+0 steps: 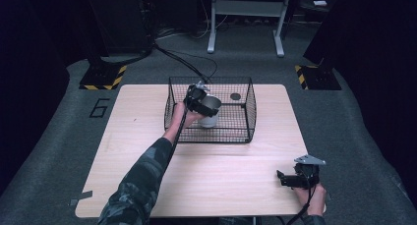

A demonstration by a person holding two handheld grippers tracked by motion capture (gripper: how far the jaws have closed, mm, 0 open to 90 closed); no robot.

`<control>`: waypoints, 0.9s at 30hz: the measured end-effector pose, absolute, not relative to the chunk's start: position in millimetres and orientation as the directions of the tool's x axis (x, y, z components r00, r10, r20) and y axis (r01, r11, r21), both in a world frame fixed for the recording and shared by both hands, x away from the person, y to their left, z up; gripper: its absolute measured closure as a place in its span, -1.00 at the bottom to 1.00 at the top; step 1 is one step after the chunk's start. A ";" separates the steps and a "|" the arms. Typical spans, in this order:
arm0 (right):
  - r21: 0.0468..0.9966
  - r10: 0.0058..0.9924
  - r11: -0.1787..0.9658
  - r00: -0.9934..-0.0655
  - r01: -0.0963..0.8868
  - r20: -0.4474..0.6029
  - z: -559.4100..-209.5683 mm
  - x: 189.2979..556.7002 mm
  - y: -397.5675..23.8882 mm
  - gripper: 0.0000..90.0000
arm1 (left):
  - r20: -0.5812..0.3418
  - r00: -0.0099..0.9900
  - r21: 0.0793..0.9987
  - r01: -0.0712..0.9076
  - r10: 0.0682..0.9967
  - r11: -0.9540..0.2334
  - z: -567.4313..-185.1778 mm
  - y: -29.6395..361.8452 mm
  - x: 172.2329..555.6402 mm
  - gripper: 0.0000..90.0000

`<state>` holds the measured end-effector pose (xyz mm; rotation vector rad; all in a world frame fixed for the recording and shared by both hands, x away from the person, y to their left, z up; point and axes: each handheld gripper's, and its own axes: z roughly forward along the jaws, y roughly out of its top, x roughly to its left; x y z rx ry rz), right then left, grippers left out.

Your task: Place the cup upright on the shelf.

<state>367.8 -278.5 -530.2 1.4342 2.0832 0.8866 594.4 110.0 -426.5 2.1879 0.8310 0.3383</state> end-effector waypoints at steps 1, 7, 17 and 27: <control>0.726 0.936 0.250 -0.353 0.641 -0.010 -530.2 367.8 -278.5 -0.99 | -0.021 0.757 0.732 0.457 0.654 -0.506 -426.5 109.2 594.8 -0.85; 0.725 0.936 0.249 -0.353 0.641 -0.010 -530.2 367.8 -278.5 -0.99 | -0.021 0.765 0.716 0.462 0.644 -0.524 -428.9 101.7 596.1 -0.85; 0.726 0.935 0.250 -0.353 0.641 -0.011 -530.2 367.7 -278.5 -0.99 | -0.026 0.772 0.684 0.477 0.636 -0.552 -430.5 101.3 597.5 -0.85; 0.726 0.936 0.249 -0.352 0.641 -0.010 -530.1 367.6 -278.3 -0.99 | -0.014 0.788 0.651 0.474 0.615 -0.593 -429.3 104.3 593.6 -0.86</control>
